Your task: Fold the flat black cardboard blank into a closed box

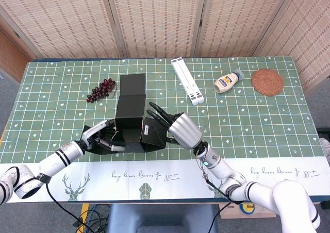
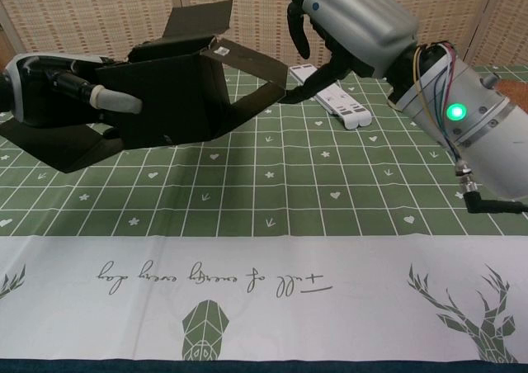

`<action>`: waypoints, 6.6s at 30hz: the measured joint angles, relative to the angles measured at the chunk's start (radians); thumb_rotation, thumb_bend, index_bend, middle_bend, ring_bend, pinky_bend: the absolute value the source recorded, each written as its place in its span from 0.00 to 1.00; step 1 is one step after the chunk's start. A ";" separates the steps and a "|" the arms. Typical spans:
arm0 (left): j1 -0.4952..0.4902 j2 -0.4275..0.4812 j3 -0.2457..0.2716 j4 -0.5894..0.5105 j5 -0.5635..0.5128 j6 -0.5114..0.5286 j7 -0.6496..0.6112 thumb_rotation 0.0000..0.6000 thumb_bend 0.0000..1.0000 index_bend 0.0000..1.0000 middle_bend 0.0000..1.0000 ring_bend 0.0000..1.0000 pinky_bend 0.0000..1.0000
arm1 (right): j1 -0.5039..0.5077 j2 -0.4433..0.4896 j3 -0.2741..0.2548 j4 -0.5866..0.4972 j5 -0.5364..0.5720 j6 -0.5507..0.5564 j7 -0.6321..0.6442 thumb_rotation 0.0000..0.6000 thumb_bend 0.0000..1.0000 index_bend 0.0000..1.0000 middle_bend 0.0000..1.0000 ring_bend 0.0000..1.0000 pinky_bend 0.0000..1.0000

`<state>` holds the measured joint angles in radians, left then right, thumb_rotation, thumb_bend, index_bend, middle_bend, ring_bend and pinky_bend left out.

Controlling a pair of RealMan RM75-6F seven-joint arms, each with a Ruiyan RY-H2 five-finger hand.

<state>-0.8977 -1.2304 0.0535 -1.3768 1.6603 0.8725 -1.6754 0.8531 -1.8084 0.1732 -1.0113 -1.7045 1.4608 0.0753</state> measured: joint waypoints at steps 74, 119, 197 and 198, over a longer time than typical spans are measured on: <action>0.073 -0.273 -0.003 0.081 -0.102 -0.063 0.652 1.00 0.03 0.00 0.06 0.48 0.70 | 0.090 -0.028 -0.195 0.090 -0.101 -0.246 -0.030 1.00 0.20 0.07 0.19 0.70 0.92; 0.074 -0.282 -0.005 0.073 -0.102 -0.059 0.656 1.00 0.03 0.01 0.06 0.48 0.69 | 0.157 0.097 -0.251 -0.053 -0.148 -0.392 -0.071 1.00 0.27 0.24 0.31 0.72 0.92; 0.095 -0.304 -0.037 0.063 -0.141 -0.068 0.658 1.00 0.03 0.20 0.25 0.50 0.69 | 0.281 0.268 -0.280 -0.243 -0.174 -0.576 -0.165 1.00 0.57 0.25 0.28 0.79 0.92; 0.095 -0.303 -0.038 0.060 -0.143 -0.069 0.662 1.00 0.03 0.20 0.25 0.50 0.69 | 0.277 0.269 -0.276 -0.243 -0.169 -0.572 -0.168 1.00 0.56 0.21 0.25 0.79 0.92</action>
<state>-0.8025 -1.5335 0.0159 -1.3169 1.5173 0.8039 -1.0136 1.1302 -1.5391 -0.1031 -1.2548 -1.8735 0.8887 -0.0931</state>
